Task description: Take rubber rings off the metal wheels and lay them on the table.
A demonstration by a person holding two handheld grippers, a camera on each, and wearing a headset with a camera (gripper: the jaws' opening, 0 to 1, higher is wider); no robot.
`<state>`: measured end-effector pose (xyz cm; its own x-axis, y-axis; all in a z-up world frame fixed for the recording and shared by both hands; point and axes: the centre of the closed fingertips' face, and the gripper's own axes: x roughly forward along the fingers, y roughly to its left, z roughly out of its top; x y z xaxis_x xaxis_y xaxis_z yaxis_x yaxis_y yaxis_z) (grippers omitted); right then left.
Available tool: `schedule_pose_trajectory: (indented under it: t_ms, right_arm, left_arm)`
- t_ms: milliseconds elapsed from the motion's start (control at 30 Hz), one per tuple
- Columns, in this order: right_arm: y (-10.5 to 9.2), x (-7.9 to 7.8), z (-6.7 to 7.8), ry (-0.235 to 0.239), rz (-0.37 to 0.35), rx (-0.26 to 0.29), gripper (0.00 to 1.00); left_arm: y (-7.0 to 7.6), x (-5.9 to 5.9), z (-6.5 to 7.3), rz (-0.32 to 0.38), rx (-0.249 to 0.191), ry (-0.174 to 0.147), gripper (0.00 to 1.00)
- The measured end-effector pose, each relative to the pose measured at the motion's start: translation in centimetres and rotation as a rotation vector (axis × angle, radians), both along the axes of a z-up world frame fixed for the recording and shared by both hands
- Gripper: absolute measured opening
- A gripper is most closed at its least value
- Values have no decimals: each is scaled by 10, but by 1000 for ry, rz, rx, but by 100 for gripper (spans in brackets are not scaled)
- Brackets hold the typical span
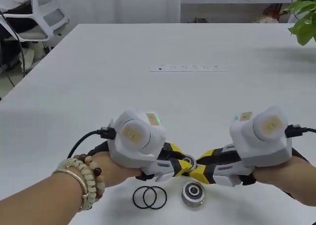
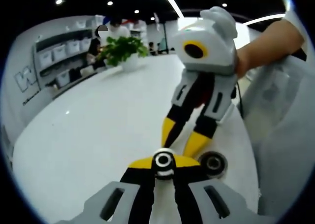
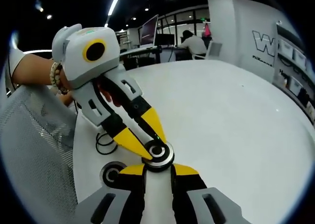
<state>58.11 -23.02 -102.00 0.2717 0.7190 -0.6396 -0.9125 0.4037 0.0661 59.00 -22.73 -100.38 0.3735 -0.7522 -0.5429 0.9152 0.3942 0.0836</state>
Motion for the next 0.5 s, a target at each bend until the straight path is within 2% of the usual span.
schedule_pose_trajectory:
  t_ms: [233, 333, 400, 500]
  right_arm:
    - [-5, 1, -2, -46, 29, -46, 7]
    - [-8, 5, -2, -58, 13, -54, 0]
    - [-6, 5, -2, -81, 29, -74, 0]
    - [-7, 5, -2, -71, 19, -79, 0]
  left_arm:
    - [0, 0, 0, 7, -3, 2, 14]
    - [0, 0, 0, 11, -8, 4, 14]
    - [-1, 0, 0, 13, -14, 5, 14]
    - [-1, 0, 0, 10, -13, 3, 14]
